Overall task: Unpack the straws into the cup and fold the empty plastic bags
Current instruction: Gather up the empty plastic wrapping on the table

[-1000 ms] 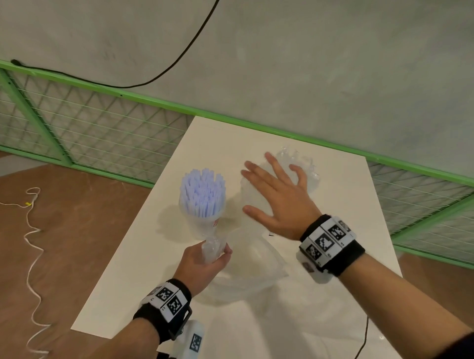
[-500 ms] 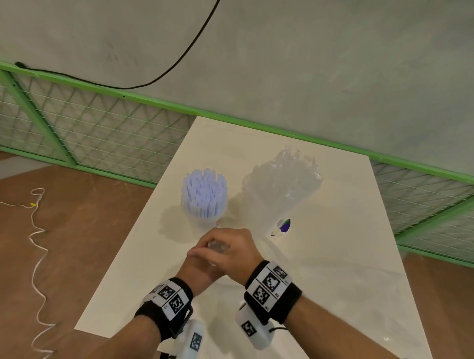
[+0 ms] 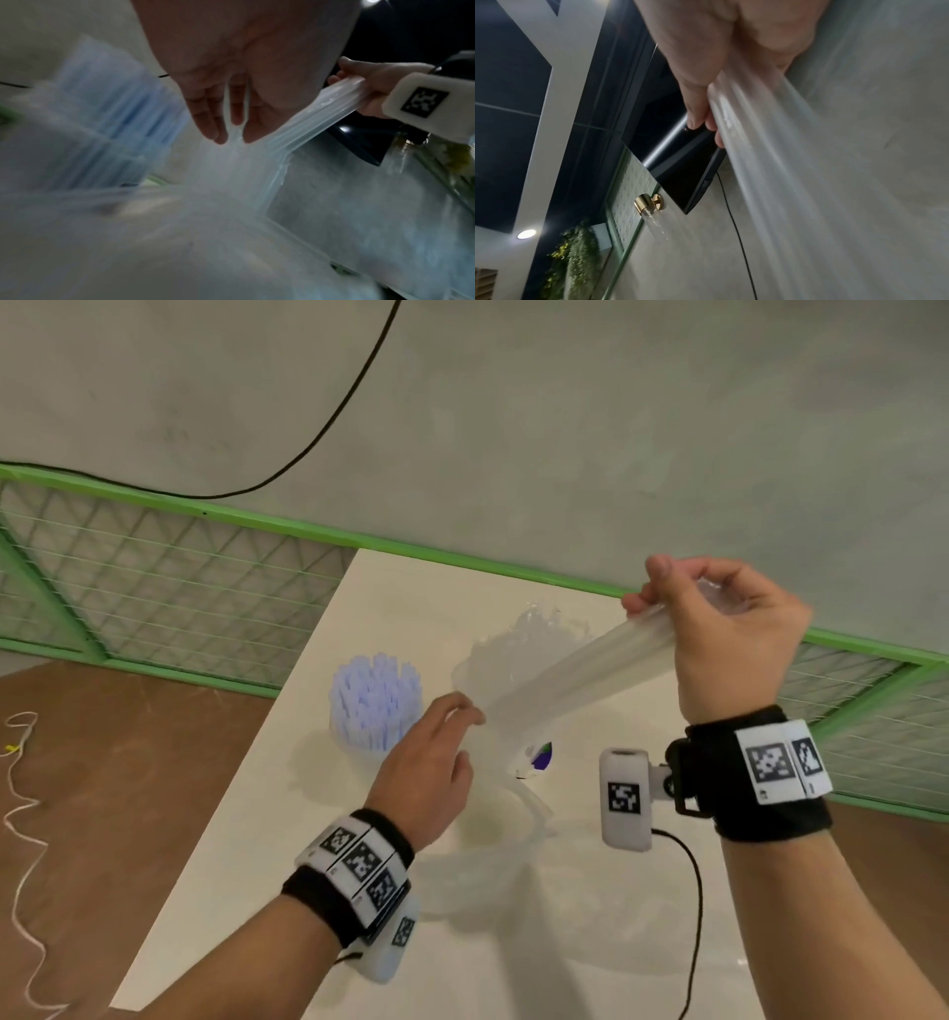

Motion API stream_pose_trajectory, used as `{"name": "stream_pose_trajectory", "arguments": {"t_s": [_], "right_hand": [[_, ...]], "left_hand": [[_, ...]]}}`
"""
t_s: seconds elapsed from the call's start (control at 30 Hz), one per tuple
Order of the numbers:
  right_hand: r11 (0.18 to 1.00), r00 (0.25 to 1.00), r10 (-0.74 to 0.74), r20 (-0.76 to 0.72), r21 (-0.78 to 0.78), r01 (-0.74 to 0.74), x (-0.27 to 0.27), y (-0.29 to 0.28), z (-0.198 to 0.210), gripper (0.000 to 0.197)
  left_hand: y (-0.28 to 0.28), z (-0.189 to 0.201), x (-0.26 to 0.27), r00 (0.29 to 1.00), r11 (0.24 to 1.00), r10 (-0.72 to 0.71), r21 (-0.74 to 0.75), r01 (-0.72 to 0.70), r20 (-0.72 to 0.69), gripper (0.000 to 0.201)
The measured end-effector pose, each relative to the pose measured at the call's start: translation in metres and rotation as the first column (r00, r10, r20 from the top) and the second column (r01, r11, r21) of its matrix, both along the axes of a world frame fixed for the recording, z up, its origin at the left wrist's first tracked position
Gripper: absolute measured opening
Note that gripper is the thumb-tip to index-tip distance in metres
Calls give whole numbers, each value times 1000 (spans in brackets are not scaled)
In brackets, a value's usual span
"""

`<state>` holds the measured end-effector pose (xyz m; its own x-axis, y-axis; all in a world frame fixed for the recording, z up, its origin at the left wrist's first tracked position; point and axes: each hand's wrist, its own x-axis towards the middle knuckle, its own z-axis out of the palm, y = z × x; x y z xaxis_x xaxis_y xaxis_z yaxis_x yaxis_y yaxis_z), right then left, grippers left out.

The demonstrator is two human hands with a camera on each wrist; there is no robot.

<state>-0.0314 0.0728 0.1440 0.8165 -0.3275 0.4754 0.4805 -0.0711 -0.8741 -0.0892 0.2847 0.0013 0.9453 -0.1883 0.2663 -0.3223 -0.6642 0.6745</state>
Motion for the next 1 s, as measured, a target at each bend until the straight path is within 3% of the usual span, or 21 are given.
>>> {"name": "stream_pose_trajectory", "arguments": {"t_s": [0.13,0.3,0.6,0.8,0.9,1.0], "right_hand": [[998,998,-61,-19,14,62,11,-7,7,18],[995,995,-91,-29,-36,90,16,-6,11,22],[961,999,-41,14,-275,43,10,-9,20,20],[950,999,14,50,-312,3,6,-1,11,14],[939,995,55,84,-343,-23,6,3,5,12],[894,989,120,89,-443,-69,6,8,-9,12]], "left_hand": [[-15,11,23,997,986,-18,165,31,-77,41],[-24,17,32,995,983,-52,169,66,-90,27],[-38,20,3,989,984,-123,122,133,-85,35],[-32,21,4,991,980,-130,149,133,-25,30],[-25,13,12,992,986,-87,149,72,97,23],[-21,13,21,994,990,-30,144,15,109,19]]}}
